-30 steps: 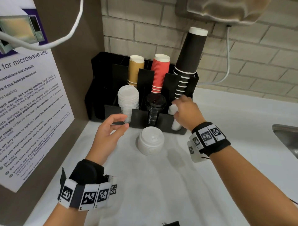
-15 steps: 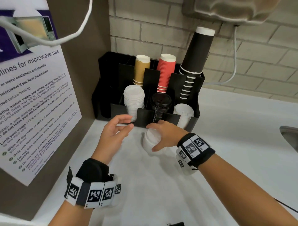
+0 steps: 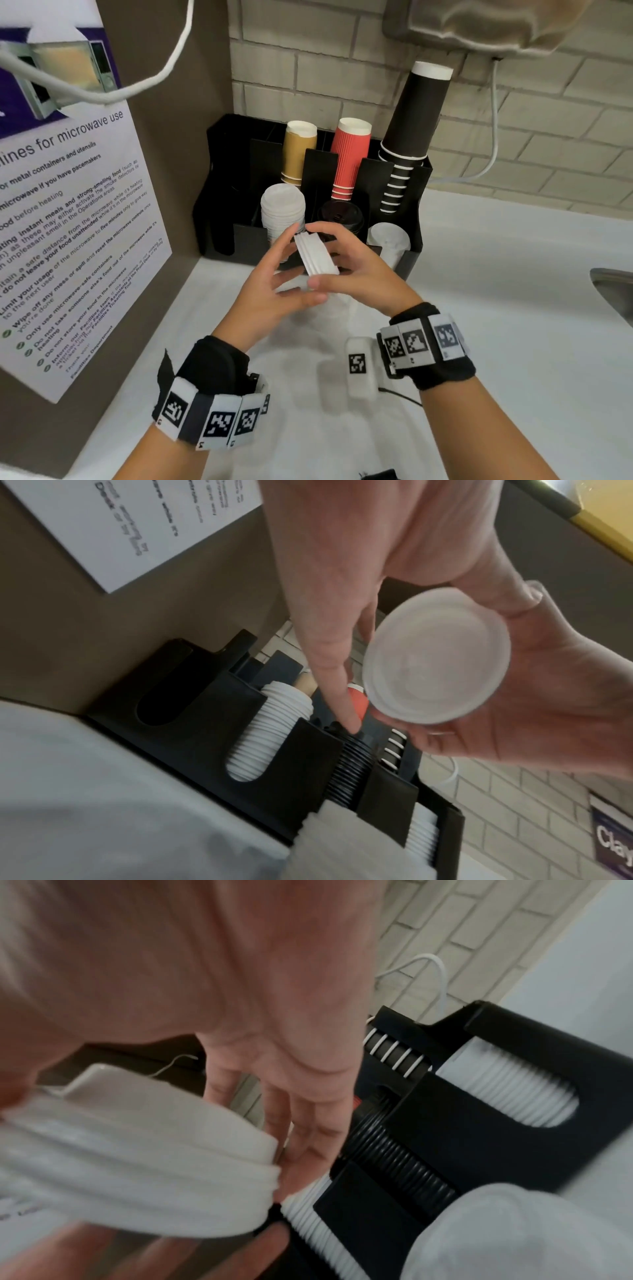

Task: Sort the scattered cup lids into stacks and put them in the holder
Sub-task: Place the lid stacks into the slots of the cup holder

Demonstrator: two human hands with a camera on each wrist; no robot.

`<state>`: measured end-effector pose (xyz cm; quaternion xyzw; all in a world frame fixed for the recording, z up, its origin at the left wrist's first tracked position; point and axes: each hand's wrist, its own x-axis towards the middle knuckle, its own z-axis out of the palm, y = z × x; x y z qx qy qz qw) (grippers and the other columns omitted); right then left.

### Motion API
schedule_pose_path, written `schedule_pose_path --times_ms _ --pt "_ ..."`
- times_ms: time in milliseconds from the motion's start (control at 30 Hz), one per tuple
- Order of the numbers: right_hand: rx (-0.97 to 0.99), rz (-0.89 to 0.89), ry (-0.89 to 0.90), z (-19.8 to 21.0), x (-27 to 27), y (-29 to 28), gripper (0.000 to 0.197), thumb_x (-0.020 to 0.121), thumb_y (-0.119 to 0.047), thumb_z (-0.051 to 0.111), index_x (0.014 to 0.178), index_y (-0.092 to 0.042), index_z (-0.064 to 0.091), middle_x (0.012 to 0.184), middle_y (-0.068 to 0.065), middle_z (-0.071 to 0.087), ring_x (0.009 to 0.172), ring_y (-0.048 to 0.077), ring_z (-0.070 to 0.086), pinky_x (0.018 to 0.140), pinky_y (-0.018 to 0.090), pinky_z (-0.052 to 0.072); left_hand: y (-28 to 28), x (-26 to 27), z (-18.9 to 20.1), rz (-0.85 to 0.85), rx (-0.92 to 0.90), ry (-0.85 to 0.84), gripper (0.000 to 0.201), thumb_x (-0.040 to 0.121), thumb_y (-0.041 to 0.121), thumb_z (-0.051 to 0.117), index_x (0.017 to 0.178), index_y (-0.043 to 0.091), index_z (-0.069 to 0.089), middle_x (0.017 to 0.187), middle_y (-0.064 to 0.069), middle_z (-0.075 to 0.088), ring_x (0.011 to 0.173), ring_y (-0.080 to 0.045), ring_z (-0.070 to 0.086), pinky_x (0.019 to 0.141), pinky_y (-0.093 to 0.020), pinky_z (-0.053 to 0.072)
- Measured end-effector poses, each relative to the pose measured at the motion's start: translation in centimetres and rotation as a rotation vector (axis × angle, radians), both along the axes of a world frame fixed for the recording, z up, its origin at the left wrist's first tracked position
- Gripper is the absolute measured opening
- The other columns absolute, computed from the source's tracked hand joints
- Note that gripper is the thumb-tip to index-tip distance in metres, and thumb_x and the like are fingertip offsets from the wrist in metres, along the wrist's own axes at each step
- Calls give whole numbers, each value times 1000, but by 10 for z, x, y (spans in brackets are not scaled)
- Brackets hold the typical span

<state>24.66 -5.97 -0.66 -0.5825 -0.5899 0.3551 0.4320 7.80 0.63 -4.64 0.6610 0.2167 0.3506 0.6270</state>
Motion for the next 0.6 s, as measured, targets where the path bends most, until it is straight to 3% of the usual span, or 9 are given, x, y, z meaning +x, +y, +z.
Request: schedule_pose_path --times_ms 133,267,433,600 --pt "14 26 108 5 -3 -9 65 77 -23 75 135 -31 48 119 0 66 113 14 61 99 35 49 -3 1 3 -1 24 -48 90 65 21 85 139 47 41 140 6 51 122 -13 58 92 -28 54" --pt "11 14 128 10 3 -15 60 78 -22 74 133 -30 52 117 -2 66 111 17 63 97 35 51 -2 -2 7 -48 31 -26 95 60 28 88 142 44 42 138 9 52 117 -9 60 94 -30 54" --pt "10 -3 157 12 1 -17 56 79 -23 73 131 -30 53 118 2 67 109 21 65 92 38 53 -7 1 9 -27 22 -31 99 60 21 90 144 40 40 137 7 52 117 -11 61 95 -36 54" --pt "37 -38 125 10 -1 -18 59 71 -22 80 124 -32 56 112 2 68 105 17 65 92 36 53 -7 2 9 -35 30 -14 100 55 28 87 139 51 39 133 20 52 116 -5 61 97 -33 53"
